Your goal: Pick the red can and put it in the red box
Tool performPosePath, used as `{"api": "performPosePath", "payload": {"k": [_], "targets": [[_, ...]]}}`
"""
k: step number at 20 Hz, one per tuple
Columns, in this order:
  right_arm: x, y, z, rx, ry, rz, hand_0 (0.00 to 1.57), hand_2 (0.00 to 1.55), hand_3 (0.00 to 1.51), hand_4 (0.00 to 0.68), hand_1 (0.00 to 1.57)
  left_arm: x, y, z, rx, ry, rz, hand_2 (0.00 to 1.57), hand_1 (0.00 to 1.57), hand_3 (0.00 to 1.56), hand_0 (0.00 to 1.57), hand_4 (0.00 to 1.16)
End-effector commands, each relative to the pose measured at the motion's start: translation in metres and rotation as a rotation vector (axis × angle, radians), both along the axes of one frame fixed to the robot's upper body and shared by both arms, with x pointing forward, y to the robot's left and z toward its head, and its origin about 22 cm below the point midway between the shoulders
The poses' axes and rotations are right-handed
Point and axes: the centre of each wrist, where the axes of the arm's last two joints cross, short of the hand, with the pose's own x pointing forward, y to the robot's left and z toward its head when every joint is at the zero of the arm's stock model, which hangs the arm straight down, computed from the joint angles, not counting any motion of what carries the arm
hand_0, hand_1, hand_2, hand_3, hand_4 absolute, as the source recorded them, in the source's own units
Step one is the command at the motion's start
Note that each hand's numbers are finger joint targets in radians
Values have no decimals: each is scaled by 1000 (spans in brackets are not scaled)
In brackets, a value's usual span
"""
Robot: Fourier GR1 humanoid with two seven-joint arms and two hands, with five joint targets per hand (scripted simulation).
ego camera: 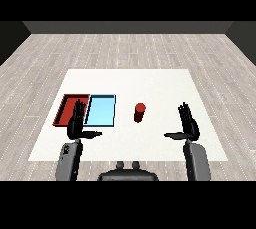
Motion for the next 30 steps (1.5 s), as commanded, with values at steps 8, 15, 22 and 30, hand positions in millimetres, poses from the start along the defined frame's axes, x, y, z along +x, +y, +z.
{"api": "performPosePath", "payload": {"k": [8, 15, 22, 30], "targets": [[19, 1, -5, 37, 29, 24, 0, 0, 0, 0, 0, -4, 14, -15, -13, -37, 4, 0, 0, 0, 0, 0], [38, 13, -7, 12, 48, 38, 0, 0, 0, 0, 0, -4, 19, -2, -32, -23, 2, 0, 0, 0, 0, 0], [54, 49, 4, 60, 94, 45, 0, 0, 0, 0, 0, -8, 0, -6, -37, -21, 1, 0, 0, 0, 0, 0], [85, 69, -25, 153, 158, 105, 0, 0, 0, 0, 0, -13, -1, -13, -25, -26, 29, 0, 0, 0, 0, 0]]}}
